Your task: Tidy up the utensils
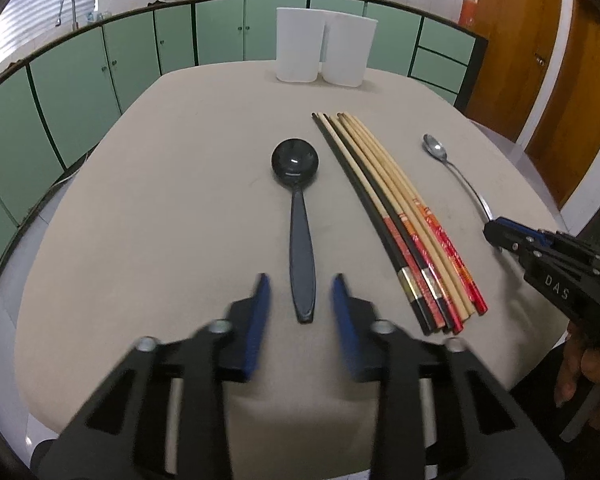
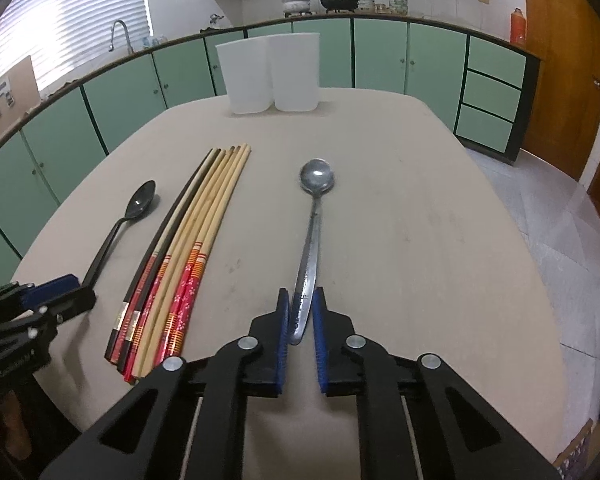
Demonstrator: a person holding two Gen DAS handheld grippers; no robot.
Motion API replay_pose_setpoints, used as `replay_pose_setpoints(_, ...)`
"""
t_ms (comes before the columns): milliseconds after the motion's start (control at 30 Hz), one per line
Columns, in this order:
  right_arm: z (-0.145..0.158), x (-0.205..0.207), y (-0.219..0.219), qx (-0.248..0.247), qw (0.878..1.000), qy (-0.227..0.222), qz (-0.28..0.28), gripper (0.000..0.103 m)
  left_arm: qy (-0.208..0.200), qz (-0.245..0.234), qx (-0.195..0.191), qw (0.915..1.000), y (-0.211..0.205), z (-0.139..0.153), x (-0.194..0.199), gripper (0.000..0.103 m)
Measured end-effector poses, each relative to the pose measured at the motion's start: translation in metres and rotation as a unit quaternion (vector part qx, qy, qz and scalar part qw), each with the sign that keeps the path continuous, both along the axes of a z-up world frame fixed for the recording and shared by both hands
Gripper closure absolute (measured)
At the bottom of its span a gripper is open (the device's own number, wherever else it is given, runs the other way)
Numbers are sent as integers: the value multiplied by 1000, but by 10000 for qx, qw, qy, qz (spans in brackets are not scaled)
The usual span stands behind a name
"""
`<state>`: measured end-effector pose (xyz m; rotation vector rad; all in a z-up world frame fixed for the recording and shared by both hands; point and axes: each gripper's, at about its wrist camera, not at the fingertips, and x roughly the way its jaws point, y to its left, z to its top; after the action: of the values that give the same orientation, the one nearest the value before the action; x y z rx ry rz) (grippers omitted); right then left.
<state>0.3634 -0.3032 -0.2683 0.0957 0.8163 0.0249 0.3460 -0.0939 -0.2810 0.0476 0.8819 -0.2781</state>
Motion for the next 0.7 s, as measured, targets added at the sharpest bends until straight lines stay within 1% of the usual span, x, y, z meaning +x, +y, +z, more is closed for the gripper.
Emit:
replay_pose_setpoints(33, 0, 0, 0, 6, 10000, 8, 1, 93, 17, -11, -46, 10000, 0, 0, 2, 91)
replay_pose_setpoints(200, 9, -2, -1, 72, 10000, 12, -10, 94, 66, -51, -222, 9997, 2, 7, 6, 91)
replay_pose_setpoints(300, 22, -8, -3, 140, 9999, -67, -40, 94, 28, -33, -271, 9996, 2, 16, 4, 91)
replay_pose_setpoints(500, 54, -18, -7, 246, 9992, -300, -50, 94, -141, 17, -478, 9988, 13, 42, -7, 91)
replay_pose_setpoints(700, 76, -16, -5, 130, 9993, -336, 48, 94, -307, -65, -494, 9983, 17, 67, -9, 91)
